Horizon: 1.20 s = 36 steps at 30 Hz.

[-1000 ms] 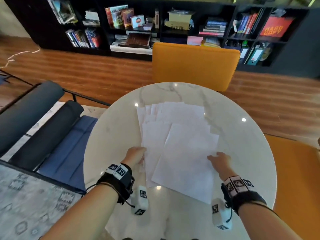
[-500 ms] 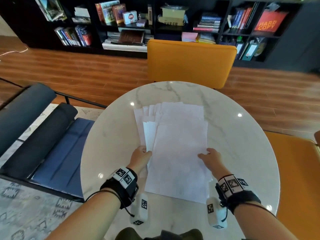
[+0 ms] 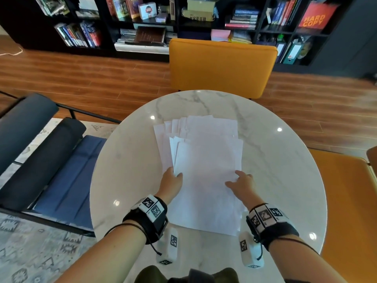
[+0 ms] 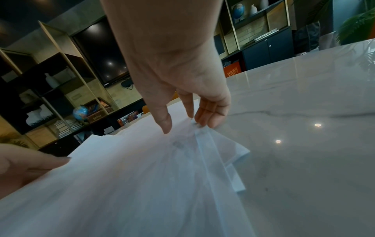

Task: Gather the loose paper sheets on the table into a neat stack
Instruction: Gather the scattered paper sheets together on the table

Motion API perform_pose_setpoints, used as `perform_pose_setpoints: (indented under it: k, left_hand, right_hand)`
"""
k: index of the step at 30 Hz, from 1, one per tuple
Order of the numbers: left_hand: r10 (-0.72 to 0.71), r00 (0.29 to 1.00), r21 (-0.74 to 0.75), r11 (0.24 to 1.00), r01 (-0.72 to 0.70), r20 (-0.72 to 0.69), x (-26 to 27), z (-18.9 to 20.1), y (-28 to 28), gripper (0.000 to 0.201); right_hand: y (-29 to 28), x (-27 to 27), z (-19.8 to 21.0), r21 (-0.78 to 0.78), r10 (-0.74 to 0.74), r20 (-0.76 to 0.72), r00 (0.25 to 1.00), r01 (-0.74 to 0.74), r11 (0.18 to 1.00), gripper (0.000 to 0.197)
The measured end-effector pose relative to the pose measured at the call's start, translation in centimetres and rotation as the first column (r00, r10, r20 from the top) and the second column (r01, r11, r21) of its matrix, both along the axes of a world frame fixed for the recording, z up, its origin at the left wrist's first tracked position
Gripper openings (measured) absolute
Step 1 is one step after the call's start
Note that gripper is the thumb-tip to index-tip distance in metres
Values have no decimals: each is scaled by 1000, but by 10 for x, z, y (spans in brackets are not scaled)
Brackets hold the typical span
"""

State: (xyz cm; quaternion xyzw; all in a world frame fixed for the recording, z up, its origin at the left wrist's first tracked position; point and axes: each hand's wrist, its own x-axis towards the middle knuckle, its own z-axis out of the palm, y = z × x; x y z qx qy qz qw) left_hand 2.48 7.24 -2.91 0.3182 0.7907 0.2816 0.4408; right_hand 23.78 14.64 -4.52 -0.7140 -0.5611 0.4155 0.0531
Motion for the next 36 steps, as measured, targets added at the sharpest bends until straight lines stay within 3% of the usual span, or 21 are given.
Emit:
perform_pose_setpoints:
  k: [4, 9, 12, 16, 19, 21, 24, 26, 29, 30, 33, 36]
  left_hand:
    - [52, 994, 9, 999, -53, 99, 1, 0, 5, 47]
    - [43, 996, 87, 995, -50, 77, -6, -2, 7, 20]
    - [23, 999, 172, 985, -28, 32, -7, -3, 6, 30]
    - [69, 996, 292, 953, -82, 53, -7, -3, 4, 25]
    - [81, 990, 367, 923, -118, 113, -9, 6, 3, 22]
    - [93, 983, 417, 896, -151, 156, -12, 12, 4, 21]
    - [150, 974, 490, 845, -215, 167, -16, 19, 5, 21]
    - [166, 971, 536, 811, -232, 170, -16, 23, 5, 22]
    - [177, 966, 578, 776, -255, 188, -12, 29, 8, 23]
    - [184, 964, 594, 760, -262, 190, -11, 31, 9, 22]
    - [226, 959, 661, 696, -280, 169, -6, 40, 12, 23]
    - [262, 950, 713, 632, -302, 170, 0, 51, 17, 26]
  right_hand:
    - [2, -6, 2, -42, -21, -97, 995, 17, 999, 71]
    - [6, -9, 2, -63, -82, -189, 979, 71, 995, 71]
    - [5, -8, 3, -48, -66, -187, 980, 58, 997, 71]
    - [9, -2, 5, 46, -101, -183, 978, 111, 993, 76]
    - [16, 5, 6, 150, -109, -276, 955, 154, 977, 77]
    - [21, 5, 12, 152, -118, -439, 891, 204, 967, 77]
    - [30, 4, 21, 12, -234, -680, 695, 329, 944, 91]
    - [36, 5, 25, -59, -269, -773, 575, 357, 932, 82]
    - [39, -3, 36, 8, -157, -810, 565, 280, 960, 26]
    - [38, -6, 42, 37, -133, -820, 557, 284, 958, 17]
    - [39, -16, 62, 75, -94, -881, 463, 335, 939, 11]
    - [37, -25, 84, 149, 8, -923, 386, 338, 929, 18]
